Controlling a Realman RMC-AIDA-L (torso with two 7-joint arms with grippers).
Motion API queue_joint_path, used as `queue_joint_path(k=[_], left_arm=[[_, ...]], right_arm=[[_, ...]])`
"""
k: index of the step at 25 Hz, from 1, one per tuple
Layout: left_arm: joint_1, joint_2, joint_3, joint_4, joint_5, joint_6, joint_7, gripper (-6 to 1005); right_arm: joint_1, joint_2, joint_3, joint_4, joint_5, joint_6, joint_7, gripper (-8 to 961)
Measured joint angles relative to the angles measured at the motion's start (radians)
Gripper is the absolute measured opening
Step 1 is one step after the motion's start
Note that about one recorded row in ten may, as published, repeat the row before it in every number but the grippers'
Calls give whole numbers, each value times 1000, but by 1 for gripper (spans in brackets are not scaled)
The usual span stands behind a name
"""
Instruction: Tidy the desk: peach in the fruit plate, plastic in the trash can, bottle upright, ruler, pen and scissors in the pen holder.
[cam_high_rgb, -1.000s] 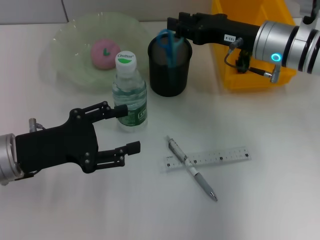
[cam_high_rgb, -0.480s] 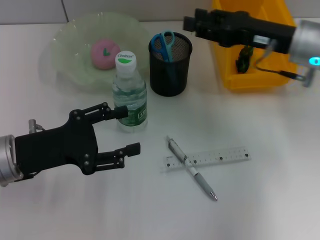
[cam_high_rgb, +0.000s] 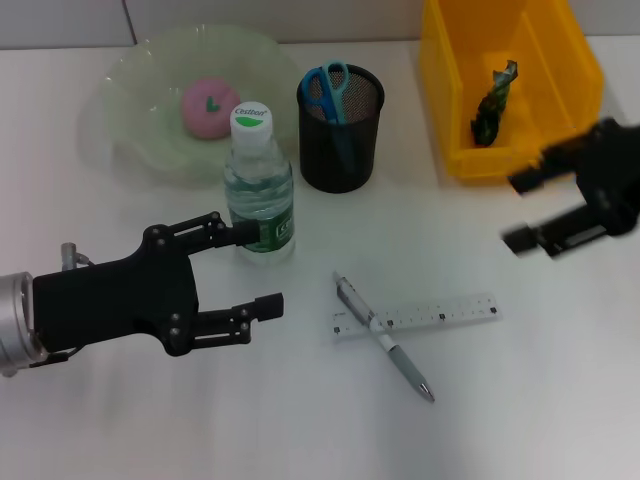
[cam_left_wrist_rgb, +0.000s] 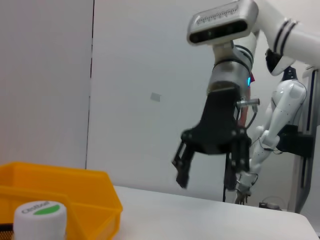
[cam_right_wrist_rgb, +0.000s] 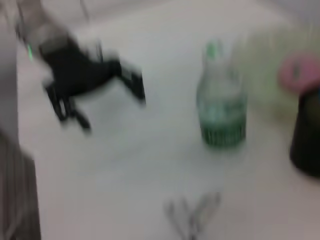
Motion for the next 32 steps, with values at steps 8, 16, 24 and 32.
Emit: queue_joint_path(k=[8,16,24,32], left_arm=[[0,-2,9,-1,1,0,-9,799],[-6,-3,14,-2,9,1,-32,799],[-2,-3,13,-13,17,-7,-43,800],[-1,-3,13,-18,27,-15,-43,800]], right_arm=[[96,37,-253,112,-222,122,-15,760],[157,53,-424,287,-200,296,-139,759],[184,55,-513,385,-132,382,-224,759],[211,58,-626,441,-93,456,-234,758]])
